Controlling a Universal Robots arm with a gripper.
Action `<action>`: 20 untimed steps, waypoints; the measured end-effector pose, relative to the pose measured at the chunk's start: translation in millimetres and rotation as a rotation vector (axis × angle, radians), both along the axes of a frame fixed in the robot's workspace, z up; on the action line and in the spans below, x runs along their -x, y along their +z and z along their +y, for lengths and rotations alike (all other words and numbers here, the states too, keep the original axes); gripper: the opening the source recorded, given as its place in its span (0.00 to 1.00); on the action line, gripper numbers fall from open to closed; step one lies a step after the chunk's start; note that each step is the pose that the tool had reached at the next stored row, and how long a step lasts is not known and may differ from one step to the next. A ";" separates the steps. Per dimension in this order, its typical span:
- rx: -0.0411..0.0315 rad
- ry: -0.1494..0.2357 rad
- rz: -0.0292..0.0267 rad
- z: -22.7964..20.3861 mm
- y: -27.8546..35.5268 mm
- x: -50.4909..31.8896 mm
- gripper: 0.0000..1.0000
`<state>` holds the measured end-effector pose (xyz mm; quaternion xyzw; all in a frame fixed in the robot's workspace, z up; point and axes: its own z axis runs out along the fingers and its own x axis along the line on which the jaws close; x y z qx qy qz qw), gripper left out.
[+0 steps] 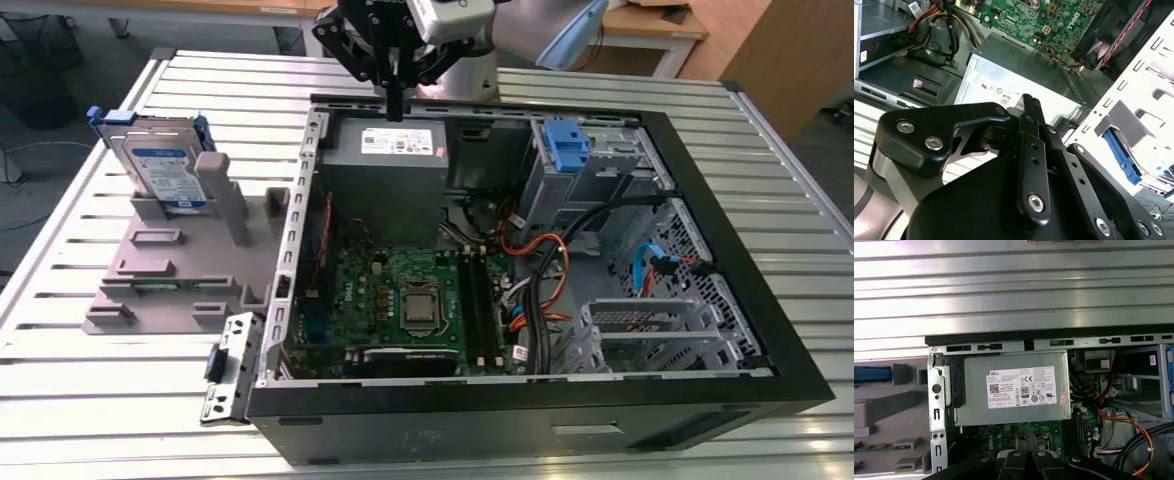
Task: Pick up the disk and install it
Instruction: 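Reach for the disk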
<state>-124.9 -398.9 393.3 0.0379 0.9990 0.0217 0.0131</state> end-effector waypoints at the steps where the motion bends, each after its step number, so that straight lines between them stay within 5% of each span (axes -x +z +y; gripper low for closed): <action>1: 0.0000 0.000 0.0000 0.0 0.0 0.0 0.11; 20: -0.0001 0.000 0.0000 -0.1 0.0 2.4 0.11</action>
